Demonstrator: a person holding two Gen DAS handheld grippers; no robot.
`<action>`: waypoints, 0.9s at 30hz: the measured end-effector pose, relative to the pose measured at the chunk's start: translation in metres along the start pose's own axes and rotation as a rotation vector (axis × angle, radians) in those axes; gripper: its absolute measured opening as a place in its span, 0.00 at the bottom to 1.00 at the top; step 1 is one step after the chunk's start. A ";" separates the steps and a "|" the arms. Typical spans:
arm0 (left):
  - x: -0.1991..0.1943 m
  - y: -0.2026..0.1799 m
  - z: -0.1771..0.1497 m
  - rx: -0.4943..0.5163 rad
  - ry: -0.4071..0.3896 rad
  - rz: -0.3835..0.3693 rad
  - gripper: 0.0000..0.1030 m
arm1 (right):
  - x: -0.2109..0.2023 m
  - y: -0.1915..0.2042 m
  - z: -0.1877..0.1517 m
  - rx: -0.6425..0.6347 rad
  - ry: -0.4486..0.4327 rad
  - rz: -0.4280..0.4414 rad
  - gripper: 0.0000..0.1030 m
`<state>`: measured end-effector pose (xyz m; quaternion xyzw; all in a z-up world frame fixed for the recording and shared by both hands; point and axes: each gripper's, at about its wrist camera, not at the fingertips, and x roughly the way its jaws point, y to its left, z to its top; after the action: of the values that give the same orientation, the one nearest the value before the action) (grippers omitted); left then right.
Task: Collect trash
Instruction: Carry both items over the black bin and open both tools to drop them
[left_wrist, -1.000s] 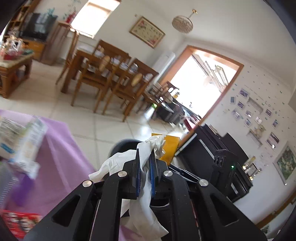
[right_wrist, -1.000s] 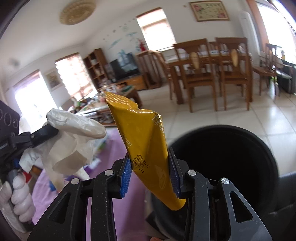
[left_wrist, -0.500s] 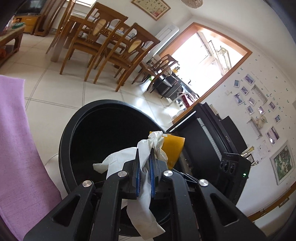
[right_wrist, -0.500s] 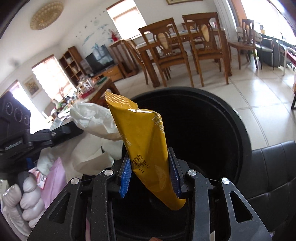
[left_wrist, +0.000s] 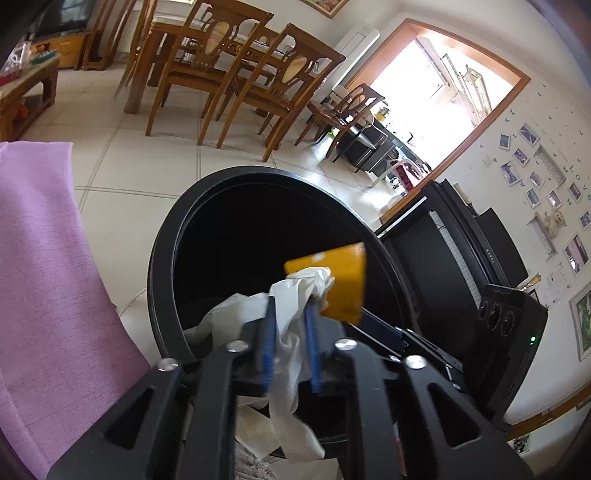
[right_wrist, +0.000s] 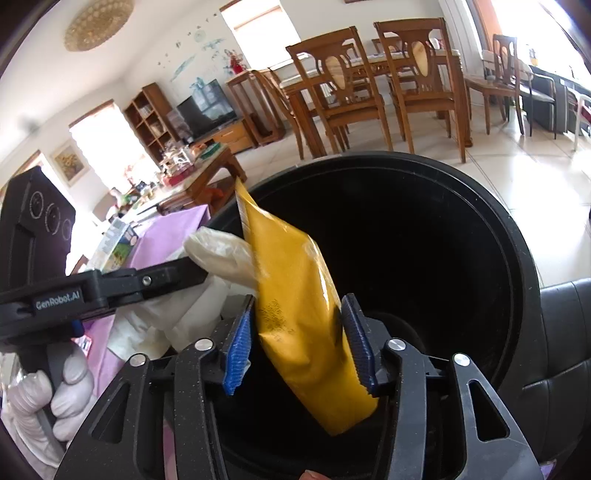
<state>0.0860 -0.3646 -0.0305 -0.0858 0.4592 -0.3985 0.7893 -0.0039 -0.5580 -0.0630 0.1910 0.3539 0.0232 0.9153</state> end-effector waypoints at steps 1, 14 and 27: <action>-0.002 -0.002 -0.001 0.011 -0.014 0.022 0.53 | -0.002 0.000 0.000 0.002 -0.004 0.003 0.58; 0.019 -0.035 -0.017 0.193 -0.146 0.241 0.80 | -0.018 -0.035 0.010 0.080 -0.114 -0.026 0.61; 0.025 -0.022 -0.017 0.111 -0.151 0.166 0.88 | -0.013 -0.027 0.007 0.049 -0.105 -0.066 0.62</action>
<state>0.0663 -0.3933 -0.0454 -0.0334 0.3814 -0.3492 0.8553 -0.0117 -0.5875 -0.0598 0.2024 0.3121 -0.0257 0.9279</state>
